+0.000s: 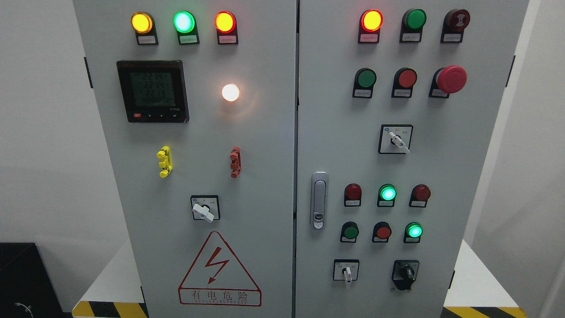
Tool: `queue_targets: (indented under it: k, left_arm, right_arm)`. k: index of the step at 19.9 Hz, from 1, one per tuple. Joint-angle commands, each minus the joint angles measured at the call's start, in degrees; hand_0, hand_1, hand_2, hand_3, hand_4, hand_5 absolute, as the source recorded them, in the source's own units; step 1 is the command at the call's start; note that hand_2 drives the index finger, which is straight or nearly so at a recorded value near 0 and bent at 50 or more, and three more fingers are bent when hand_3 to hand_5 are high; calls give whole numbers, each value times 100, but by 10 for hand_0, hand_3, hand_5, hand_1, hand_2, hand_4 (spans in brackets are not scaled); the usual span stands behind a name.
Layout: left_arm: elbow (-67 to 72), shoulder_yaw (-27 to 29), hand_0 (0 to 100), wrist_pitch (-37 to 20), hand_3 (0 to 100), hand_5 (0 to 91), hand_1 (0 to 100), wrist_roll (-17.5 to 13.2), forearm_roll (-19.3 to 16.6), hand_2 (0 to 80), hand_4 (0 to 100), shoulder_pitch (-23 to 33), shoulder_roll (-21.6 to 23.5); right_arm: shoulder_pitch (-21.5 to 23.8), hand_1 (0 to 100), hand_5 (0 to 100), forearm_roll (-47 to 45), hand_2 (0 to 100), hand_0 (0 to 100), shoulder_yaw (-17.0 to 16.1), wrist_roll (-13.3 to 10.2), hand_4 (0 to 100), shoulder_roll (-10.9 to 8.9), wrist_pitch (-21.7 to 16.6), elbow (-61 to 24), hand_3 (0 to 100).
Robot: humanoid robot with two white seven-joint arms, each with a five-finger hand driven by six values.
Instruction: Flip black knob to close circuit
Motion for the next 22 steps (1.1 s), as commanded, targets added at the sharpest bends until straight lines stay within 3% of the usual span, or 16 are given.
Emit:
queue_targets:
  k: [1, 4, 11, 19, 22]
  left_arm:
    - [132, -114, 0, 3, 0, 0, 0, 5, -114, 0, 0, 0, 0]
    - [123, -114, 0, 3, 0, 0, 0, 5, -123, 0, 0, 0, 0]
    - [132, -114, 0, 3, 0, 0, 0, 5, -123, 0, 0, 0, 0]
    - [123, -114, 0, 3, 0, 0, 0, 5, -123, 0, 0, 0, 0]
    - [123, -114, 0, 3, 0, 0, 0, 5, -123, 0, 0, 0, 0]
  right_arm:
    - [-148, 235, 754, 621, 766, 0, -408, -95, 745, 15, 305, -1183, 926]
    - [-280, 215, 764, 885, 784, 0, -338, -96, 753, 15, 753, -1394, 934]
    - [-552, 196, 769, 1183, 785, 0, -170, -95, 757, 33, 1184, -1579, 943]
    - [-965, 199, 770, 1404, 785, 0, -100, -122, 760, 51, 1404, -1588, 941]
    - [-1027, 270, 758, 1404, 759, 0, -91, -288, 751, 51, 1404, -1667, 927]
